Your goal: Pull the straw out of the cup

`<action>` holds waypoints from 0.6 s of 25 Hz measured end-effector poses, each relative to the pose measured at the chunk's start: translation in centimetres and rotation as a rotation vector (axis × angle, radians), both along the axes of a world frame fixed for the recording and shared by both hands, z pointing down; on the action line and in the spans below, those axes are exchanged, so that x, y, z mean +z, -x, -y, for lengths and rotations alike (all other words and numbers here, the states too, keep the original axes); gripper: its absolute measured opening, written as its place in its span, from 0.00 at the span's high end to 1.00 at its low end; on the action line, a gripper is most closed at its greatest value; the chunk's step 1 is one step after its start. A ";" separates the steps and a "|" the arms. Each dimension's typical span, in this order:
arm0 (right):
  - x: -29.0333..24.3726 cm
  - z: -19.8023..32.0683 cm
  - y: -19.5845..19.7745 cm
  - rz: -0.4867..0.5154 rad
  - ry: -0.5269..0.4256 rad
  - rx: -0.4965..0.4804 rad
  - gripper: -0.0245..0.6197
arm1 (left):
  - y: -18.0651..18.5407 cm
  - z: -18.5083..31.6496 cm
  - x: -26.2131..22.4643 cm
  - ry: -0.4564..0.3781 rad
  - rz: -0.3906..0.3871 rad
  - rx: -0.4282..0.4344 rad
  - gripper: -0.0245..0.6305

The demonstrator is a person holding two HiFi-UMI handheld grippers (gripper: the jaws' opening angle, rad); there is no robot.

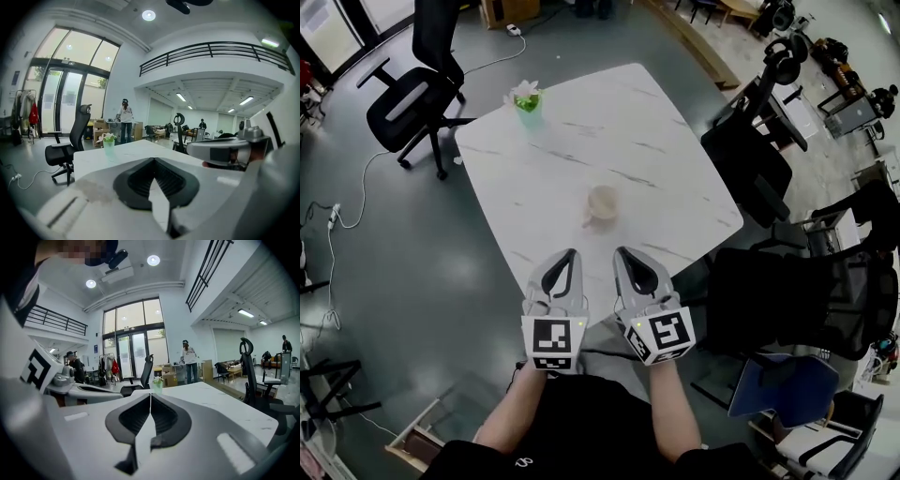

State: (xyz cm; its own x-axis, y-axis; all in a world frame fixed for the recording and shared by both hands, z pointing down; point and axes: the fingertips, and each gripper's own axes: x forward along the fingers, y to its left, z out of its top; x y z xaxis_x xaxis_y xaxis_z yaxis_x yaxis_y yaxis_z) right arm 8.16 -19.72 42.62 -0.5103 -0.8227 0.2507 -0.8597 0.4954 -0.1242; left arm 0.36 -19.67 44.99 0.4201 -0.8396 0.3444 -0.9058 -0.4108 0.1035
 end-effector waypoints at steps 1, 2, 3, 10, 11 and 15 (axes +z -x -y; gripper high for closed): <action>0.5 0.3 0.0 -0.008 0.012 -0.005 0.95 | 0.0 0.2 0.5 0.014 -0.006 -0.003 0.96; 1.0 0.7 0.0 -0.014 0.023 -0.009 0.95 | 0.0 0.5 0.8 0.027 -0.012 -0.006 0.96; 1.3 1.2 0.1 -0.018 0.032 -0.013 0.95 | 0.0 0.8 1.1 0.036 -0.017 -0.011 0.96; 3.5 4.1 1.0 -0.056 0.074 -0.072 0.89 | -0.3 3.1 3.0 0.073 -0.035 -0.026 0.96; 3.8 4.5 1.1 -0.061 0.078 -0.079 0.89 | -0.3 3.2 3.3 0.081 -0.038 -0.029 0.96; 4.8 6.0 1.4 -0.085 0.097 -0.109 0.88 | -0.3 3.9 4.2 0.105 -0.048 -0.049 0.96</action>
